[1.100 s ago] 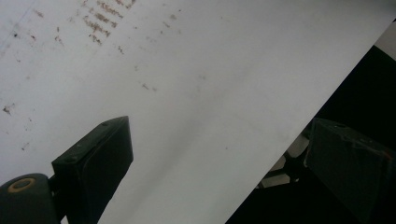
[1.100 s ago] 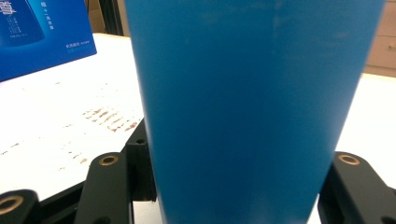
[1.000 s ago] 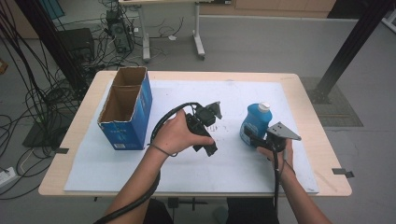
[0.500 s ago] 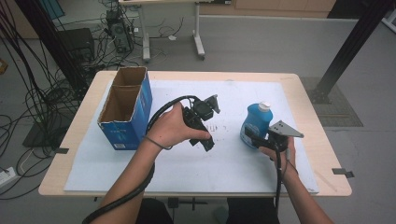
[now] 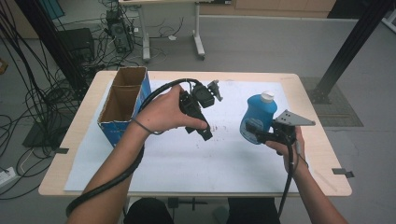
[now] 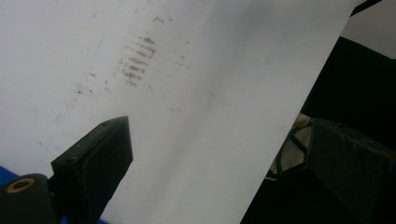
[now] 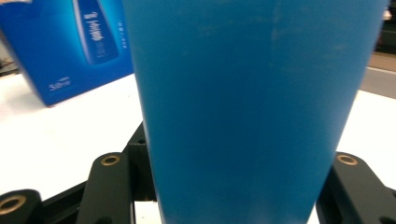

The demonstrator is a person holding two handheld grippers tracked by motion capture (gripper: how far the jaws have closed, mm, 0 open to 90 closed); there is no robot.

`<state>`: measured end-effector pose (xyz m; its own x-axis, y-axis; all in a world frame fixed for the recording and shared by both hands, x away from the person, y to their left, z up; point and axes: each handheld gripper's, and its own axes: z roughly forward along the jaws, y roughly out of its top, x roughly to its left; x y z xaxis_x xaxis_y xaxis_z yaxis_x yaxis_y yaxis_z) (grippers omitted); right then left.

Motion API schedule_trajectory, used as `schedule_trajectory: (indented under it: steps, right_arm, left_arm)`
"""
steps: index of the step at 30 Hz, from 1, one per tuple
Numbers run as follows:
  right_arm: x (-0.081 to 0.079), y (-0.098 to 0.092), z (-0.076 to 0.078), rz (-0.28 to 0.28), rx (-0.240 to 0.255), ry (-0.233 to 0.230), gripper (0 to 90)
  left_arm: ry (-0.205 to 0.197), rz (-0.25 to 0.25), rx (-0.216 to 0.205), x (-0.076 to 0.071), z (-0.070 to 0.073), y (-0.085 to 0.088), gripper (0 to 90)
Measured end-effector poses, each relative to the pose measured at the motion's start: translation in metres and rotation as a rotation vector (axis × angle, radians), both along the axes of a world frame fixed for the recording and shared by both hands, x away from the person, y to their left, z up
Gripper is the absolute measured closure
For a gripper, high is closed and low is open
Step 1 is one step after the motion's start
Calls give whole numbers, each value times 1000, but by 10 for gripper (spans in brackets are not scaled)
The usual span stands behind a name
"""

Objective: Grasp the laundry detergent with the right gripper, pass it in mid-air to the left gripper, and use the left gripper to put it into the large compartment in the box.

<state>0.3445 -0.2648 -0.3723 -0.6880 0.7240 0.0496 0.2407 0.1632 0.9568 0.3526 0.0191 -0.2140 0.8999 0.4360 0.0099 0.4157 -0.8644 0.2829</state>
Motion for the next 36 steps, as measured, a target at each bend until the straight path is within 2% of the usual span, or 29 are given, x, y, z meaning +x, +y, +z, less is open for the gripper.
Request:
schedule_trajectory:
  steps: [2,10,11,13,15,18,26,29,32,35,36]
  right_arm:
    - [0,-1,6,27,-2,7,431]
    - [-4,-3,24,104,12,26,432]
    - [-4,-3,26,112,16,30,432]
    - [-5,-4,29,143,40,42,431]
    - [-6,-4,32,177,61,52,431]
    - [-9,-1,37,216,40,50,431]
    - [-12,7,43,322,25,46,432]
    - [-13,11,45,380,37,51,432]
    - [-12,15,47,435,48,58,432]
    - [-12,20,48,484,50,65,432]
    - [-12,21,48,501,56,67,432]
  left_arm:
    - [7,-21,-18,0,7,3,75]
    - [-11,-63,-14,-1,26,9,75]
    - [-22,-81,-20,-2,28,8,76]
    - [-14,-95,-29,-2,30,8,76]
    - [-23,-114,-30,-3,31,7,76]
    - [-31,-132,-29,-3,34,5,76]
    - [-42,-176,-29,-5,37,-2,75]
    - [-54,-199,-17,-7,37,-4,76]
    - [-48,-237,-31,-10,38,-6,76]
    - [-57,-255,-20,-12,41,-8,76]
    - [-49,-257,-14,-13,41,-9,76]
